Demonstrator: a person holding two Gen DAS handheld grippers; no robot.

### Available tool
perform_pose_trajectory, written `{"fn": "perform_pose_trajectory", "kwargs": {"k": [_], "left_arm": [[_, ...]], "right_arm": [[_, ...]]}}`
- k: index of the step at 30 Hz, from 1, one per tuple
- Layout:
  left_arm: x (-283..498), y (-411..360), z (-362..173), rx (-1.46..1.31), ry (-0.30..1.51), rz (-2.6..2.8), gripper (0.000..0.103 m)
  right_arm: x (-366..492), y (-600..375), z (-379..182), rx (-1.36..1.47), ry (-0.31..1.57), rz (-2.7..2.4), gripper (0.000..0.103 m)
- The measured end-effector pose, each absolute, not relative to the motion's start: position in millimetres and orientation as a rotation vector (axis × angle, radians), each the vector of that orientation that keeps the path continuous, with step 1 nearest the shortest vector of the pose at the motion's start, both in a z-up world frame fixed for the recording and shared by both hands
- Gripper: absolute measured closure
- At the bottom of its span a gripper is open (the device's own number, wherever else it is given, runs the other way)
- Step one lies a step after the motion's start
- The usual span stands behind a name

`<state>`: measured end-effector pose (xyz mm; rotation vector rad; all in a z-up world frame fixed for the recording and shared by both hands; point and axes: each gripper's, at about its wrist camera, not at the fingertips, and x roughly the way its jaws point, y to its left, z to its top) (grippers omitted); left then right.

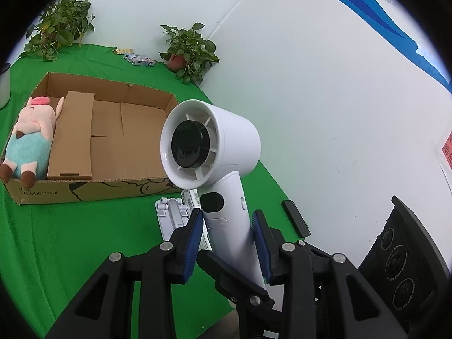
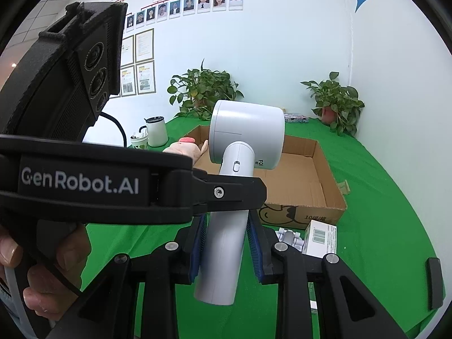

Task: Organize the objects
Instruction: 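Lift the hair dryer with the left gripper and carry it over the box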

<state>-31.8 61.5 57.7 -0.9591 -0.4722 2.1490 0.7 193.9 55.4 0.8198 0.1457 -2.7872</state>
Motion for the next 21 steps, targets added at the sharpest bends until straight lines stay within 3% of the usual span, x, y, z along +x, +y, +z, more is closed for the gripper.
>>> {"fn": "perform_pose_trajectory", "kwargs": {"k": [21], "left_arm": [[-102.9, 56.0, 51.1, -1.014, -0.483, 2.138, 0.069]], "right_arm": [[-79.8, 177.3, 50.6, 0.889, 0.121, -2.762, 0.076]]}}
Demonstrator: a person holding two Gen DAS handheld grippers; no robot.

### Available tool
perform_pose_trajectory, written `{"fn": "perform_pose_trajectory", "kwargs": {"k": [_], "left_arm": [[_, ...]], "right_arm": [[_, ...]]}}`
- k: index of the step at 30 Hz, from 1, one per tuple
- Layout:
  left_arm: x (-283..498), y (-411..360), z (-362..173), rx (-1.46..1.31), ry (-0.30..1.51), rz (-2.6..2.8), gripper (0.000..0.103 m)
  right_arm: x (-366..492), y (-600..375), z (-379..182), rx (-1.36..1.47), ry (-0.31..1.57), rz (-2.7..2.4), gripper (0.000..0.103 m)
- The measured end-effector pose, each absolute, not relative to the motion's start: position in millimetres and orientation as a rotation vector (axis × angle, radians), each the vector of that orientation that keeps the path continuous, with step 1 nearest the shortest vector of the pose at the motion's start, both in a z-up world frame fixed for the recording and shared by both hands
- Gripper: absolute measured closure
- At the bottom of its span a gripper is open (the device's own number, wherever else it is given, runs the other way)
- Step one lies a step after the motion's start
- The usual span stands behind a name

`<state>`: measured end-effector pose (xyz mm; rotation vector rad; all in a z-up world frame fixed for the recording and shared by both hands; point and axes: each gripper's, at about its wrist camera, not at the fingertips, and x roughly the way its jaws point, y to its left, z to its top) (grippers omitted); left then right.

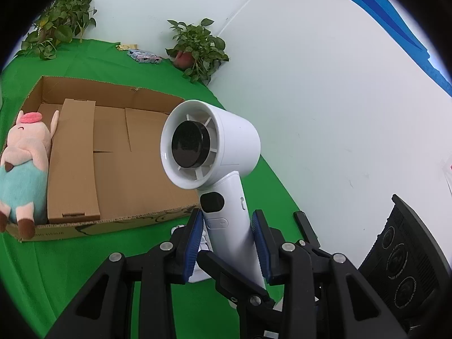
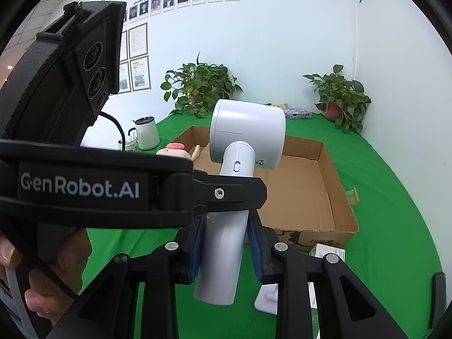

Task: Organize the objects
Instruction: 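Lift the hair dryer with the left gripper and carry it over the box, then lower the hair dryer into the box beside the long brown box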

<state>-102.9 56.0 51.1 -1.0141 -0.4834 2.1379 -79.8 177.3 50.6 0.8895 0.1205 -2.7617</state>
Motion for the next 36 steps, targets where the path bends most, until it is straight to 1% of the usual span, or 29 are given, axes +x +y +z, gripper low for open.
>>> {"fn": "perform_pose_trajectory", "kwargs": {"k": [3, 10, 21, 29, 36], "left_arm": [[-116.9, 52.2, 49.3, -1.027, -0.483, 2.144, 0.069], [-150.3, 42.9, 44.4, -1.067, -0.492, 2.15, 0.069], [-205.4, 34.8, 20.3, -1.158, -0.51, 2.143, 0.069], [-247.8, 35.8, -19.1, -1.298, -0.517, 2.111, 0.069], [-261.1, 40.6, -54.2, -1.417, -0.524, 2.082, 0.068]], "right_arm": [[-82.9, 160.9, 53.1, 0.9, 0.118, -2.751, 0.076], [-124.5, 141.2, 49.2, 0.942, 0.104, -2.713, 0.076], [-185.0, 125.0, 31.7, 1.048, 0.055, -2.651, 0.076], [-235.3, 124.3, -7.8, 1.189, -0.027, -2.577, 0.076], [-265.3, 133.5, -45.3, 1.301, -0.096, -2.504, 0.076]]}}
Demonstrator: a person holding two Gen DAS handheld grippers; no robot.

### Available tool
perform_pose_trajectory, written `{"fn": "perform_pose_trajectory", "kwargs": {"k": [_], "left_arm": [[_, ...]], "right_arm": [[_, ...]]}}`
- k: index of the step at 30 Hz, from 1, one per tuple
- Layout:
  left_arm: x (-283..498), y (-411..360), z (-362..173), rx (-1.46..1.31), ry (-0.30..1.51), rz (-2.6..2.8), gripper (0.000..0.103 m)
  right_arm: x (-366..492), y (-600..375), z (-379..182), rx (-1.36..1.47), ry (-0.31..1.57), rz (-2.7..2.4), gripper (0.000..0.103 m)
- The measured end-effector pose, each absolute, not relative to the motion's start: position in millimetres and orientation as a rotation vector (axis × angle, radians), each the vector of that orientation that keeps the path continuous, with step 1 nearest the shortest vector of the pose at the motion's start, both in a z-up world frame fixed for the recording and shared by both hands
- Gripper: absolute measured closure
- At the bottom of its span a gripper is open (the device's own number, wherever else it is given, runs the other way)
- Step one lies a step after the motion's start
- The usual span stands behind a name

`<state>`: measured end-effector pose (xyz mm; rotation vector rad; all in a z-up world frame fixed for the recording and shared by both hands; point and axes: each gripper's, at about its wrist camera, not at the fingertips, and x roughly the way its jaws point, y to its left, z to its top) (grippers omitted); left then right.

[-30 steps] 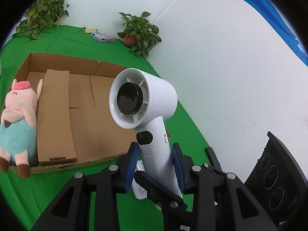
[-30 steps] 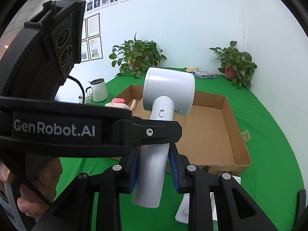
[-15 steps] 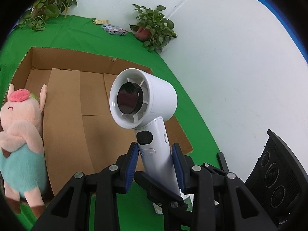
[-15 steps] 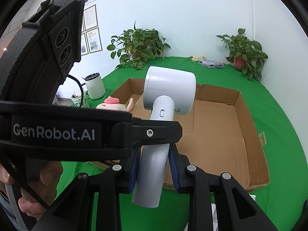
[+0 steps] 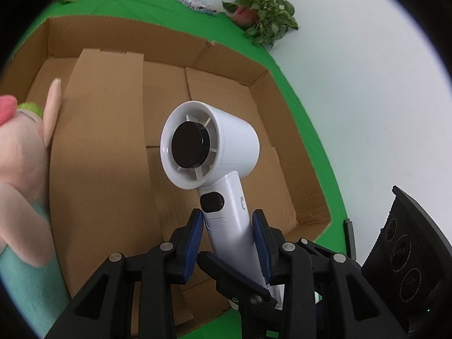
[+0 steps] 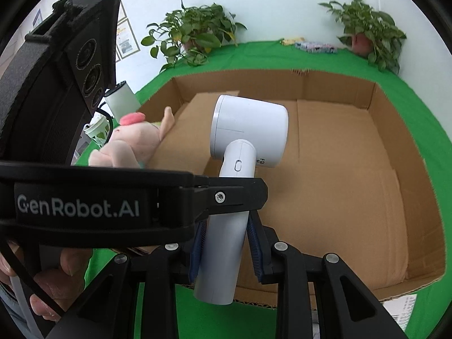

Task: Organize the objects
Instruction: 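Lower the hair dryer into the box beside the long brown box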

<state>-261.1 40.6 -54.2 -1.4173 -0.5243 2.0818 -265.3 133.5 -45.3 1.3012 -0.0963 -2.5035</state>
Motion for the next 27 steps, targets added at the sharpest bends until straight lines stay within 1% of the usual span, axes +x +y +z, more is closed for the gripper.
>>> {"fn": "perform_pose_trajectory", "kwargs": {"k": [5, 8, 10, 12, 14, 16, 19, 24, 25, 26, 27], "left_arm": [[-266.6, 39.8, -63.3, -1.464, -0.54, 2.091, 0.068], [-267.3, 37.5, -63.8, -1.477, -0.551, 2.092, 0.068], [-270.8, 40.0, -63.5, -1.498, -0.543, 2.088, 0.068], [-268.2, 38.7, -59.2, -1.489, -0.524, 2.108, 0.071], [-263.1, 32.7, -51.6, -1.465, -0.503, 2.156, 0.07], [-259.6, 24.6, -46.5, -1.443, -0.53, 2.157, 0.07], [-250.9, 8.8, -33.0, -1.382, -0.535, 2.207, 0.07], [-244.9, -7.5, -26.8, -1.361, -0.512, 2.28, 0.07], [-243.8, -10.5, -30.0, -1.372, -0.515, 2.282, 0.07], [-243.8, -11.9, -33.8, -1.387, -0.518, 2.283, 0.07], [-242.7, -12.7, -38.0, -1.399, -0.518, 2.285, 0.07]], "right_arm": [[-277.5, 135.6, -62.3, 1.337, -0.139, -2.464, 0.077], [-279.4, 137.1, -64.9, 1.335, -0.154, -2.457, 0.077], [-272.0, 145.8, -63.4, 1.341, -0.167, -2.452, 0.079], [-272.3, 149.4, -68.1, 1.363, -0.174, -2.455, 0.08], [-271.1, 155.0, -74.6, 1.407, -0.183, -2.457, 0.081], [-275.5, 154.5, -84.4, 1.431, -0.2, -2.439, 0.079], [-274.9, 149.6, -88.1, 1.436, -0.167, -2.451, 0.079], [-279.8, 151.1, -91.7, 1.464, -0.218, -2.415, 0.074], [-281.2, 151.5, -92.0, 1.47, -0.231, -2.394, 0.067], [-282.3, 151.9, -90.5, 1.468, -0.243, -2.381, 0.058], [-281.7, 154.0, -86.1, 1.453, -0.25, -2.38, 0.054]]}}
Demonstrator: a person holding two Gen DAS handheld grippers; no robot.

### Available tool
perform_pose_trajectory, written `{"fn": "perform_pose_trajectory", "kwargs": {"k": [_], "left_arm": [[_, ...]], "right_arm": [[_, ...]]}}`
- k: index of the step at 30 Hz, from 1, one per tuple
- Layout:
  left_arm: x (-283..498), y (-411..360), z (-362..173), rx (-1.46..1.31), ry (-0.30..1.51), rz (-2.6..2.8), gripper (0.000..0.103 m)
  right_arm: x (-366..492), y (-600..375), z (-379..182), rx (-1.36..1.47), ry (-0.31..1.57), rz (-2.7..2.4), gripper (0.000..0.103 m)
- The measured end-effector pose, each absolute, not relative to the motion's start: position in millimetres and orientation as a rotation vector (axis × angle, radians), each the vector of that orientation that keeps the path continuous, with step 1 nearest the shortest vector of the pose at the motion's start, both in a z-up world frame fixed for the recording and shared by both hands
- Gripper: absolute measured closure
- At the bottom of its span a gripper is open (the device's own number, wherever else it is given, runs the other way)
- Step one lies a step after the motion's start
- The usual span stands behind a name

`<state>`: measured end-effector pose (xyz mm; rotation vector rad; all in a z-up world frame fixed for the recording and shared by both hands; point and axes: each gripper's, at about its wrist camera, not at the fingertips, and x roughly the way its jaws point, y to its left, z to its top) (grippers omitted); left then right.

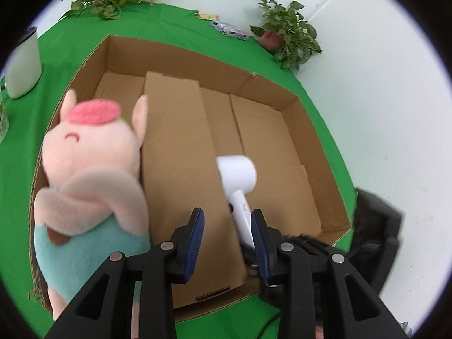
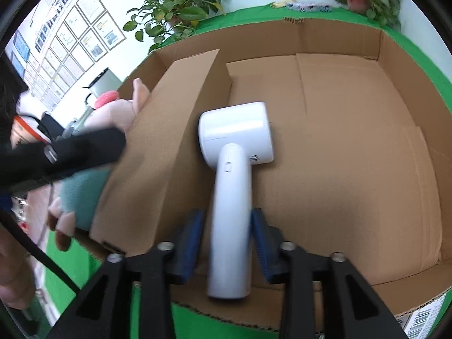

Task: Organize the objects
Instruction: 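Lower the hair dryer into the box beside the long brown box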

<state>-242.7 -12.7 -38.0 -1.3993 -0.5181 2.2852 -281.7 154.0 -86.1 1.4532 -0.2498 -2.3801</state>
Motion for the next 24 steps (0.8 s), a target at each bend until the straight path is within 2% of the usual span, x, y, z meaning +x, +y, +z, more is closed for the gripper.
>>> {"fn": "perform_pose_trajectory", "kwargs": {"k": [1, 6, 8, 10, 16, 24], "left_arm": [[-242.0, -13.1, -41.5, -1.408, -0.518, 2.285, 0.07], [-234.3, -14.5, -46.0, -1.377, -0.503, 2.299, 0.07], [-235.6, -14.0, -47.0, -1.374, -0.496, 2.301, 0.07], [-236.6, -13.3, -47.2, -1.373, -0.489, 2.303, 0.07], [-234.9, -13.9, -46.0, -1.374, -0.473, 2.303, 0.07], [-235.9, -12.6, -45.6, -1.381, -0.467, 2.308, 0.07]], "right_arm": [[-280.8, 156.2, -80.7, 1.434, -0.251, -2.382, 0.051], [-293.4, 166.4, -68.5, 1.44, -0.247, -2.378, 0.053], [-303.3, 165.7, -76.6, 1.498, -0.23, -2.357, 0.076], [-310.2, 164.2, -85.9, 1.53, -0.248, -2.321, 0.08], [-306.7, 153.3, -86.6, 1.52, -0.22, -2.395, 0.08], [-314.3, 148.8, -93.3, 1.571, -0.334, -2.398, 0.08]]}}
